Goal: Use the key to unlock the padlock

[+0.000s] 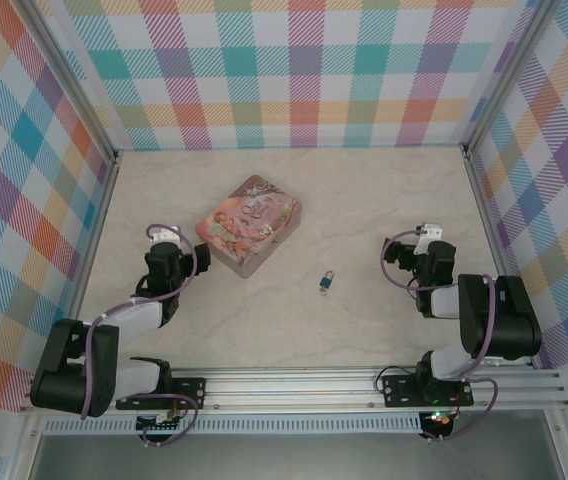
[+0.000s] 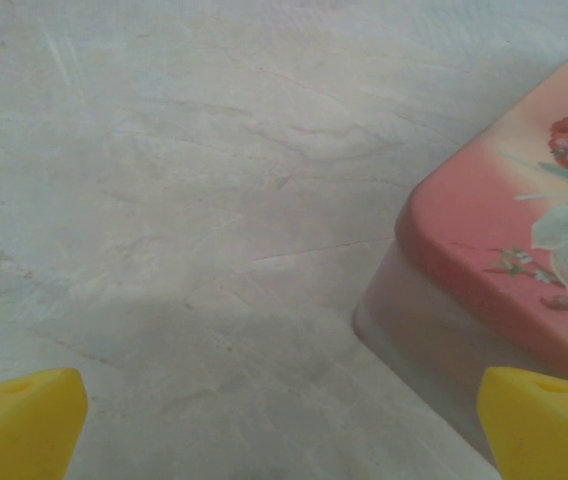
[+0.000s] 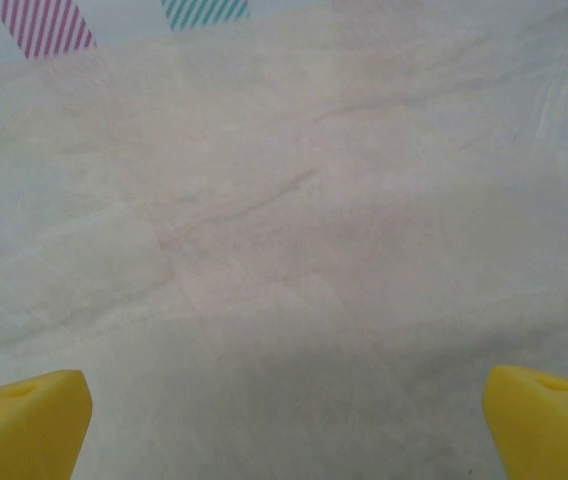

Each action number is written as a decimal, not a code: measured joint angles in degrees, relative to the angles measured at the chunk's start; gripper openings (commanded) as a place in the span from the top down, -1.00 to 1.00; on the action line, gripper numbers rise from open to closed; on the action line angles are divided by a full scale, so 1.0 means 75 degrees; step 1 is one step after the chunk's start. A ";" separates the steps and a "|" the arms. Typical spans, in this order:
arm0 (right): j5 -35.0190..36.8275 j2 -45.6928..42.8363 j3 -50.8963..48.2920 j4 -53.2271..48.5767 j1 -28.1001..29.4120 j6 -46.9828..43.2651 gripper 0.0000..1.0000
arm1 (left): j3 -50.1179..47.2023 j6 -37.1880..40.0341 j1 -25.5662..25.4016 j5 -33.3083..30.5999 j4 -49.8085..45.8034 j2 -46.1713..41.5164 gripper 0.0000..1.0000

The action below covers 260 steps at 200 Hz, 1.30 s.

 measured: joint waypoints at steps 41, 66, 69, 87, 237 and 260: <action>-0.0332 0.0017 0.0699 -0.0309 0.0009 -0.0149 -0.99 | 0.0105 0.0455 0.0003 0.0478 0.0618 0.0600 -1.00; -0.0385 0.0017 0.0752 -0.0353 0.0009 -0.0175 -0.99 | 0.0242 0.0799 0.0009 0.0717 0.0953 0.0924 -1.00; -0.0388 0.0020 0.0752 -0.0361 0.0009 -0.0175 -0.99 | 0.0242 0.0839 0.0009 0.0749 0.1008 0.0956 -1.00; -0.0388 0.0020 0.0752 -0.0382 0.0009 -0.0178 -0.99 | 0.0154 0.1049 0.0012 0.0880 0.1719 0.1306 -1.00; -0.0440 0.0020 0.0752 -0.0463 0.0017 -0.0201 -0.99 | 0.0533 0.0804 0.0694 0.1279 0.2390 0.2340 -1.00; -0.0440 0.0020 0.0752 -0.0487 0.0023 -0.0201 -1.00 | 0.0533 0.0804 0.0694 0.1279 0.2390 0.2340 -1.00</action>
